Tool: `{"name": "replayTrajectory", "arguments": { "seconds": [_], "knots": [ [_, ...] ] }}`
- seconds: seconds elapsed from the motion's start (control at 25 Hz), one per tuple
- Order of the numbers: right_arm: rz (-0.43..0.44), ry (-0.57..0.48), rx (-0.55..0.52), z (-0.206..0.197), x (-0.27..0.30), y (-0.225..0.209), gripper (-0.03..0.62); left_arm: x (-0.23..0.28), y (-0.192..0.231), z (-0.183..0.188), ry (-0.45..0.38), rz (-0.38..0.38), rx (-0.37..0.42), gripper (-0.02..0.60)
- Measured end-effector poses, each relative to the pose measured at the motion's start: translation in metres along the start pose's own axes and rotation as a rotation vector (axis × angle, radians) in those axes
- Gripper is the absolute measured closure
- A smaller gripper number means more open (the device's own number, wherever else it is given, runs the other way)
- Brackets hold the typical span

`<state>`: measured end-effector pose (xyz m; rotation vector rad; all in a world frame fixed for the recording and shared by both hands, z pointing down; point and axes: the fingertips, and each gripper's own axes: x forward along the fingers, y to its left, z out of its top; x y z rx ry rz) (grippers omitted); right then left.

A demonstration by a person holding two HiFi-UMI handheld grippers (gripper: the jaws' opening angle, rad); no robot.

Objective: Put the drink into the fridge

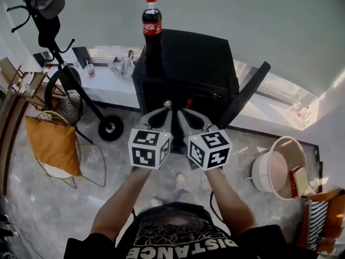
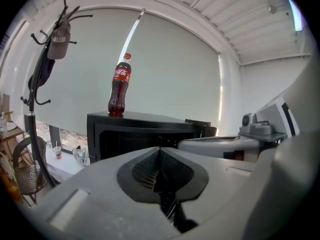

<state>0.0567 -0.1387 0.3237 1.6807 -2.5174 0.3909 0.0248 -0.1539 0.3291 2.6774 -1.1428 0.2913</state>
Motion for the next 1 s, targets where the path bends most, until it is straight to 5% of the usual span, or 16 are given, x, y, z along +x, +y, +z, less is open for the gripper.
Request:
{"name": "replayTrajectory", "arguments": {
  "seconds": [1.0],
  "knots": [
    [-0.025,-0.007,0.026,-0.015,-0.019,0.028,0.592,-0.037,-0.001,-0.020,0.017,-0.014,0.015,0.578]
  ]
}}
